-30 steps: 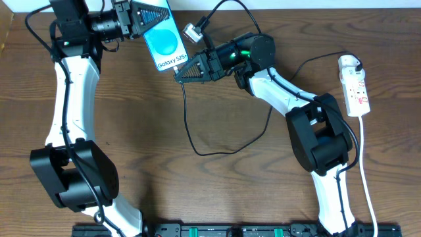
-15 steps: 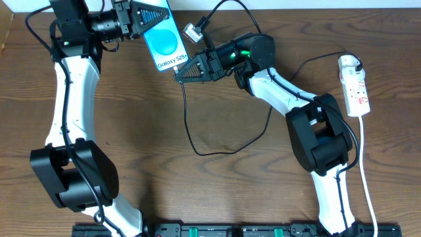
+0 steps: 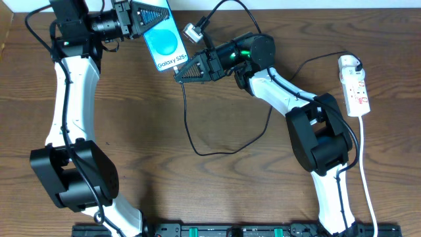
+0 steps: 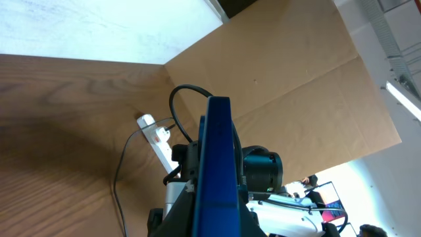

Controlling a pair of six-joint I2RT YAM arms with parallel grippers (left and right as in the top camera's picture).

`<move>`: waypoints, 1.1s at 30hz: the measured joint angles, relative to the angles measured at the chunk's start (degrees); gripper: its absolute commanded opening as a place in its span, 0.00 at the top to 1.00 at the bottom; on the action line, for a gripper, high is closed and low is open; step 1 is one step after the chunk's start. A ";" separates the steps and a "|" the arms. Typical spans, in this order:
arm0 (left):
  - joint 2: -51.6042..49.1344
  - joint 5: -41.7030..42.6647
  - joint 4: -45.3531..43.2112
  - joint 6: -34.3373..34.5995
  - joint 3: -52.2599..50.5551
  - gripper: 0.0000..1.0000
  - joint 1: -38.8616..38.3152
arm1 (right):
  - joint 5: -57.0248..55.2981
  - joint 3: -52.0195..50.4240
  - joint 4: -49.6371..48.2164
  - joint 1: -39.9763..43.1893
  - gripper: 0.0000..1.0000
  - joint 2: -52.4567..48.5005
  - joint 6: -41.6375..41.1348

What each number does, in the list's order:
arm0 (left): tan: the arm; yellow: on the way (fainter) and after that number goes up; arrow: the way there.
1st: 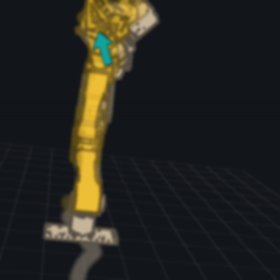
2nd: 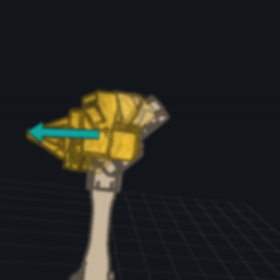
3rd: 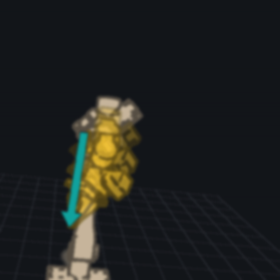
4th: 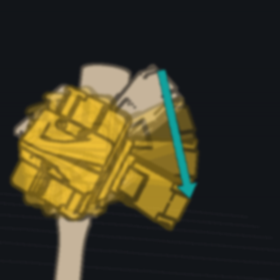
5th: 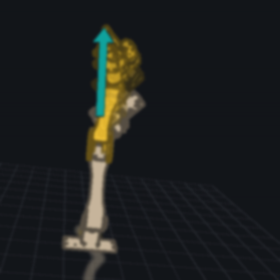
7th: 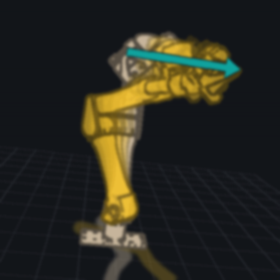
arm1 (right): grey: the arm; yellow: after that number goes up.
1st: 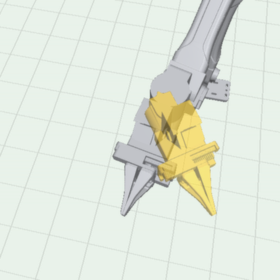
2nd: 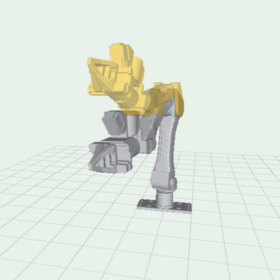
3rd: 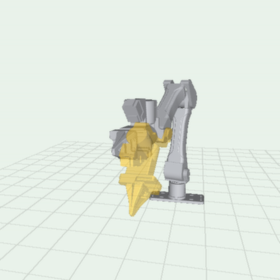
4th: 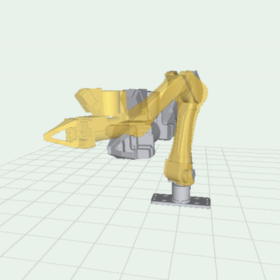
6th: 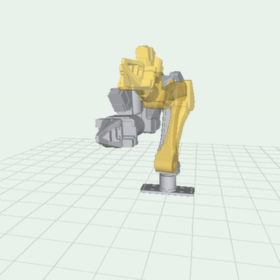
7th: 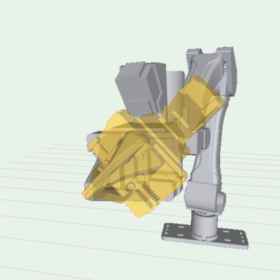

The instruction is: Plug charger to phone and switch on socket

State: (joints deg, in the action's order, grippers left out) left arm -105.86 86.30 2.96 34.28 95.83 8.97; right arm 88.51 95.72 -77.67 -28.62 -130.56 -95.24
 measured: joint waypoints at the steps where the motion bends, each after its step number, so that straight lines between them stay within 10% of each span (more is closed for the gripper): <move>1: 0.00 0.04 0.00 -0.04 0.00 0.93 0.00 | 0.00 0.00 -0.02 0.00 0.99 0.00 0.00; 33: 0.00 -0.70 1.57 -0.24 0.00 0.93 -0.04 | -0.79 -0.22 -0.02 -0.07 0.99 -0.02 -0.24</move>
State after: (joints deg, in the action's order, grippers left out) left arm -105.86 85.60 4.54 34.04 95.83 8.93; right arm 87.72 95.50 -77.69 -28.69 -130.58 -95.48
